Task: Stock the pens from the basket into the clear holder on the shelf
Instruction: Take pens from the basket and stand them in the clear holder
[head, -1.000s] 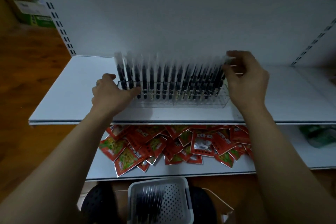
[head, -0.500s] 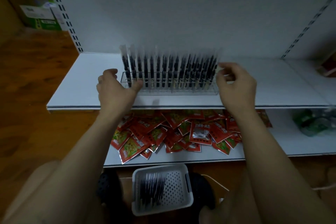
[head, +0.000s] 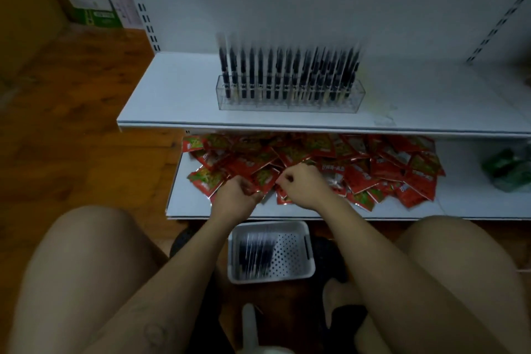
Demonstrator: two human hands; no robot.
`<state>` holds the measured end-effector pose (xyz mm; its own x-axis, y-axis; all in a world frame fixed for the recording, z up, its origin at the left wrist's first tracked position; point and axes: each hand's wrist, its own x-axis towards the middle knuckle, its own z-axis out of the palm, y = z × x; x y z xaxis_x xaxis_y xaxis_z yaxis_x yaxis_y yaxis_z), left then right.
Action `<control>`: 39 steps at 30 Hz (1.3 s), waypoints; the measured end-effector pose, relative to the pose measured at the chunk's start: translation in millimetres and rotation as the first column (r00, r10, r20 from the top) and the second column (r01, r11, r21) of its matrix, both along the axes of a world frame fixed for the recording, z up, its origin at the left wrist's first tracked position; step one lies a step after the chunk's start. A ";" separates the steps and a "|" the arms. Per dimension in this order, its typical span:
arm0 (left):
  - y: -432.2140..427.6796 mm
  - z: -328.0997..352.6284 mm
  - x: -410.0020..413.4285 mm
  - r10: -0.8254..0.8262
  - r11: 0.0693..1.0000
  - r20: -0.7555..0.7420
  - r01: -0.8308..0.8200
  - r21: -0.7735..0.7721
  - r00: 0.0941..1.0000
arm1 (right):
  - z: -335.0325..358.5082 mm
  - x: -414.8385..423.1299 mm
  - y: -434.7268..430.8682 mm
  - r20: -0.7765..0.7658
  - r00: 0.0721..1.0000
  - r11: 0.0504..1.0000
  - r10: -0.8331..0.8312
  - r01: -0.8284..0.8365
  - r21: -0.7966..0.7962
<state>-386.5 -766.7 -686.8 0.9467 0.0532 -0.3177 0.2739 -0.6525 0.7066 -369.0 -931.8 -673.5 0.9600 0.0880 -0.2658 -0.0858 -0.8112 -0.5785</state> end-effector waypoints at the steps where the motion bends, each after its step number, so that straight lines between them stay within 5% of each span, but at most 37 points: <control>1: 2.2 -11.8 -6.6 0.017 1.000 -0.045 -0.018 -0.014 0.999 | -13.4 -2.1 3.8 -0.070 0.997 1.000 0.020 -0.021 -0.012; 7: 12.4 -82.2 -37.1 0.105 0.993 -0.349 -0.119 -0.019 0.931 | -105.1 -22.9 16.7 -0.414 0.909 0.997 0.046 -0.069 -0.040; 15: 19.5 -126.3 1.5 0.296 0.926 -0.403 -0.363 -0.100 0.866 | -209.9 -59.5 27.5 -0.695 0.717 0.993 0.048 -0.108 -0.043; 25: 39.0 -193.7 -13.1 0.531 0.784 -0.548 -0.620 0.030 0.646 | -276.5 -42.5 88.4 -0.663 0.728 0.985 0.174 -0.135 0.109; 31: 53.9 -208.6 -10.5 0.509 0.804 -0.579 -0.592 0.054 0.637 | -309.1 -27.9 101.9 -0.754 0.611 0.926 0.242 -0.377 -0.008; 39: 53.2 -207.5 -11.8 0.508 0.790 -0.550 -0.613 -0.009 0.663 | -356.6 -46.8 78.1 -0.814 0.564 0.981 0.137 -0.191 0.033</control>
